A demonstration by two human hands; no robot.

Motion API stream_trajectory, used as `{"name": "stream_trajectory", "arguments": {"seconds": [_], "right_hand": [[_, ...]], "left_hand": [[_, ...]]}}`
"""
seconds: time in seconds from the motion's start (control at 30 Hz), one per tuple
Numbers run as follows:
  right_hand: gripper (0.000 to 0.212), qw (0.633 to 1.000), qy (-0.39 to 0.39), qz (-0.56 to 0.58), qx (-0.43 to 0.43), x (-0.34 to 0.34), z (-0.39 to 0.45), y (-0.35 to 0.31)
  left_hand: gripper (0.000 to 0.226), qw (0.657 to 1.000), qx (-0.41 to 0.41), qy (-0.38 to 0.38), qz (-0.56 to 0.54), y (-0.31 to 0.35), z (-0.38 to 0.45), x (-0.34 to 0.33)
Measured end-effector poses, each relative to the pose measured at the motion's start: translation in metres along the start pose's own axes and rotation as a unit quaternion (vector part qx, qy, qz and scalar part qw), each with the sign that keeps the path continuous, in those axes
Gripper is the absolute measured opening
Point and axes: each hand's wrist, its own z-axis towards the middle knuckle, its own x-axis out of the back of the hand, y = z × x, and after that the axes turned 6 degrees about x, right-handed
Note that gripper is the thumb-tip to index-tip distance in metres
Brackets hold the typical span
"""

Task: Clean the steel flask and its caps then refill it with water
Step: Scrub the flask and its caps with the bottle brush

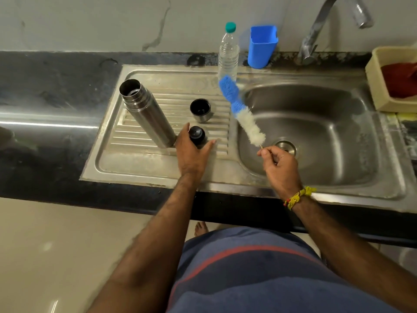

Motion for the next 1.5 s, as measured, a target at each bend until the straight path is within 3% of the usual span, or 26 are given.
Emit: {"name": "stream_trajectory", "arguments": {"seconds": [0.13, 0.2, 0.37, 0.53, 0.63, 0.83, 0.93, 1.1, 1.2, 1.33, 1.5], "right_hand": [[0.016, 1.0, -0.012, -0.008, 0.011, 0.016, -0.008, 0.005], [0.016, 1.0, -0.011, -0.016, 0.021, 0.024, -0.013, 0.008], [0.014, 0.998, 0.023, -0.032, 0.054, 0.046, -0.019, 0.015], [0.025, 0.978, 0.025, -0.172, 0.112, 0.068, -0.018, 0.017], [0.024, 0.973, 0.041, -0.197, 0.112, 0.084, -0.019, 0.025], [0.026, 0.974, 0.029, -0.186, 0.127, 0.092, -0.022, 0.031], [0.022, 0.98, 0.058, -0.166, 0.09, 0.097, -0.02, 0.039], [0.02, 0.981, 0.053, -0.161, 0.099, 0.103, -0.013, 0.038], [0.021, 0.986, 0.079, -0.132, 0.068, 0.11, -0.011, 0.04], [0.022, 0.985, 0.057, -0.129, 0.103, 0.09, -0.007, 0.023], [0.019, 0.984, 0.082, -0.146, 0.066, 0.096, -0.009, 0.035]], "left_hand": [[0.048, 0.998, 0.053, 0.019, -0.025, 0.006, 0.012, -0.008], [0.044, 0.999, 0.036, 0.02, -0.016, 0.013, 0.01, -0.01], [0.045, 0.998, -0.057, -0.024, -0.021, 0.048, 0.008, -0.044], [0.045, 0.993, -0.054, -0.08, -0.067, 0.091, 0.021, -0.073], [0.047, 0.993, -0.055, -0.09, -0.056, 0.099, 0.018, -0.082], [0.044, 0.994, -0.048, -0.086, -0.045, 0.119, 0.025, -0.098], [0.046, 0.99, -0.062, -0.119, -0.046, 0.121, 0.019, -0.101], [0.046, 0.989, -0.038, -0.097, -0.104, 0.127, 0.018, -0.101], [0.046, 0.989, -0.058, -0.126, -0.045, 0.129, 0.018, -0.098], [0.029, 0.988, -0.059, -0.14, -0.005, 0.137, 0.01, -0.106], [0.05, 0.985, -0.027, -0.152, -0.08, 0.122, 0.01, -0.105]]}}
